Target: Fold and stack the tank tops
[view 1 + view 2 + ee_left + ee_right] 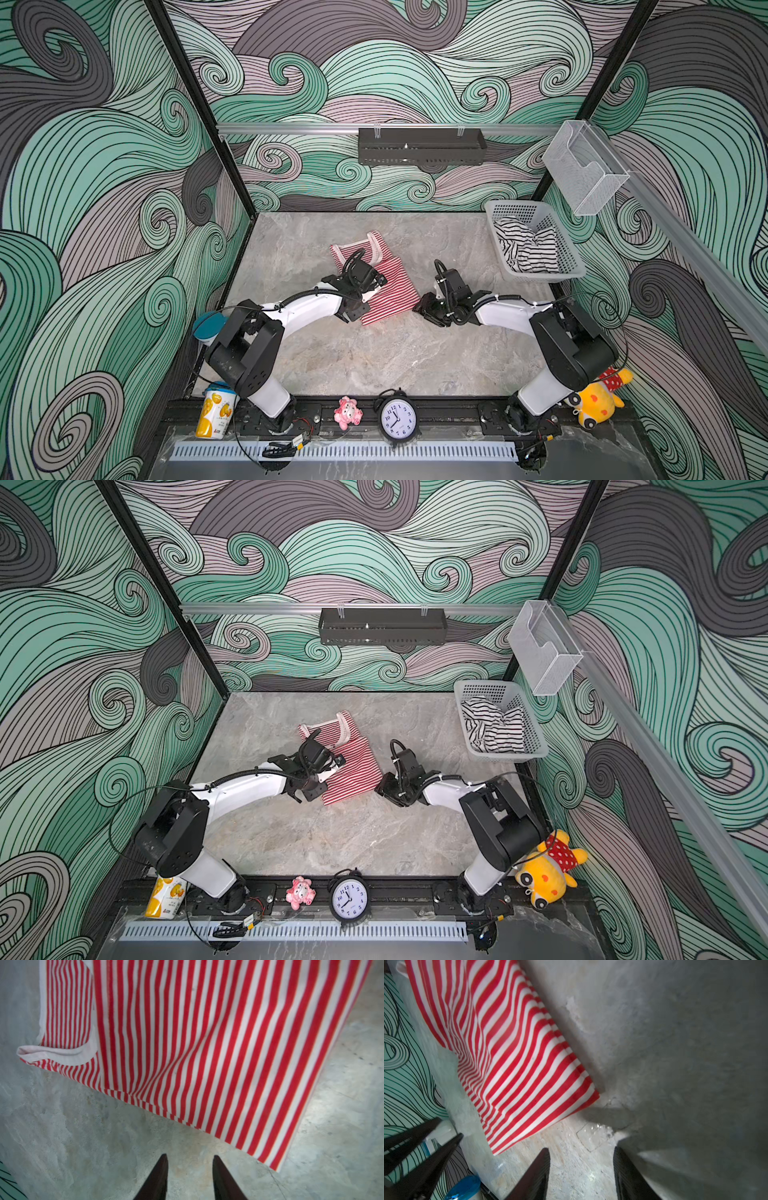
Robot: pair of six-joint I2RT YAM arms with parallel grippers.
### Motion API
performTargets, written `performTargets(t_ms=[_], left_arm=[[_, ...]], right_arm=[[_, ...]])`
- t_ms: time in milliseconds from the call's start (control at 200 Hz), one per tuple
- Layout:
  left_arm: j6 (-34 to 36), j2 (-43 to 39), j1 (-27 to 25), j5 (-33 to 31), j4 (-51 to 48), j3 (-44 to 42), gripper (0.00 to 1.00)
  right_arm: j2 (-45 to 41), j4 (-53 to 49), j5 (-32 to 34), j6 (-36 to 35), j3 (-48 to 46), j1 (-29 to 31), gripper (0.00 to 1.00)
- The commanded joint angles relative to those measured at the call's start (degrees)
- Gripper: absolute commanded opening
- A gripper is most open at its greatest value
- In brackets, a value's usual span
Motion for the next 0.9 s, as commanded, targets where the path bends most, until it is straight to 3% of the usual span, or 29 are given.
performTargets(t_ms=[0,445,896], left_arm=[[-0.43,-1.79,-1.51,2.01,1.33,-1.49,0.4],[0.37,-1.83,-4.96,7.94,1.26,-4.03,0.46],[1.14,2.4,-6.19,9.42,-0.59,-2.91,0.43]], right_arm=[[2.89,4.26,0.78,4.32,-1.31,-0.91,0.49],[5.22,6.57,0.38,4.5,-3.75,-2.07,0.49],[5.76,7.86,0.12,4.8,-4.59,-2.71,0.49]])
